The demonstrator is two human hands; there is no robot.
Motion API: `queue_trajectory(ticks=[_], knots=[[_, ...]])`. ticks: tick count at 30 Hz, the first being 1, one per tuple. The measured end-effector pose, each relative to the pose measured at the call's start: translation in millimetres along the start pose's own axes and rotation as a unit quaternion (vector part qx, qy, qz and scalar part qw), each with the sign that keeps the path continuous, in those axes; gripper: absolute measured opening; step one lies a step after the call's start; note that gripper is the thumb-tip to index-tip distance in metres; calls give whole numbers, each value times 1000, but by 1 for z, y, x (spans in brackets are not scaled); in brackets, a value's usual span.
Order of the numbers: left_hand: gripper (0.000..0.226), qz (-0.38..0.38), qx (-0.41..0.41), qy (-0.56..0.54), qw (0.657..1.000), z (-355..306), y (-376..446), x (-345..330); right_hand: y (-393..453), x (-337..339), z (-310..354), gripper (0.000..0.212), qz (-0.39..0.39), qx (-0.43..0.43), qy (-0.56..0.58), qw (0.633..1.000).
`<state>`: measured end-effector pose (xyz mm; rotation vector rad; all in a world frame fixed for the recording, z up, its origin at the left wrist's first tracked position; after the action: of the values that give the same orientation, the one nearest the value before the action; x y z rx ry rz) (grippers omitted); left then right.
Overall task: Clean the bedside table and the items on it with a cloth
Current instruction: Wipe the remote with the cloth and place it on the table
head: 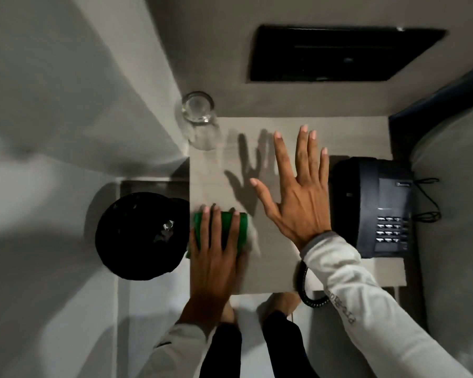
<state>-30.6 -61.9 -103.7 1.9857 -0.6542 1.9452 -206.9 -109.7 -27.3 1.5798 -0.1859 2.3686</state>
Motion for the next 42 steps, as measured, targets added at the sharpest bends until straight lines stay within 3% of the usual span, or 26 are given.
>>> queue_trajectory(ticks=[5, 8, 12, 15, 18, 25, 29, 32, 36, 38, 40, 42], knots=[[62, 0, -30, -35, 999, -8, 10, 25, -26, 38, -48, 81, -49, -59, 1, 997], [57, -11, -63, -70, 995, -52, 35, 65, -51, 80, -82, 79, -105, -111, 4, 988], [54, -91, -190, -123, 970, -156, 62, 140, -98, 151, -137, 76, -180, -218, -27, 959], [54, -134, -299, -167, 930, -237, 66, 197, -136, 203, -173, 75, -225, -273, -48, 934], [55, -151, -405, -187, 882, -335, 40, 239, -202, 264, -221, 74, -290, -354, -68, 886], [57, -162, -530, -205, 807, -478, -44, 262, -370, 335, -295, 77, -366, -526, -129, 757], [58, -133, -599, -175, 770, -544, -104, 237, -476, 328, -345, 86, -322, -657, -133, 669], [57, -113, -629, -153, 754, -576, -130, 219, -531, 305, -379, 75, -269, -736, -79, 617], [55, -87, -643, -136, 748, -596, -138, 202, -551, 307, -392, 53, -316, -725, -73, 607], [55, -85, -638, -137, 753, -597, -133, 200, -552, 312, -389, 57, -314, -726, -82, 607], [57, -83, -626, -140, 762, -594, -123, 202, -546, 313, -384, 70, -312, -717, -46, 622], [59, -71, -603, -155, 779, -586, -107, 206, -527, 315, -374, 67, -337, -674, 21, 657]])
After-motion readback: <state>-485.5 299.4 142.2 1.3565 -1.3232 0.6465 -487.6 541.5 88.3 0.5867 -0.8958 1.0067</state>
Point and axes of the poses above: each hand's wrist, its own y-axis towards the middle knuckle, its own x-axis out of the back of the hand, z = x × y, the point moved 9 cm from there along y, towards the middle knuckle, and after that the axes turned 10 degrees about y, right-handed, at the moved point
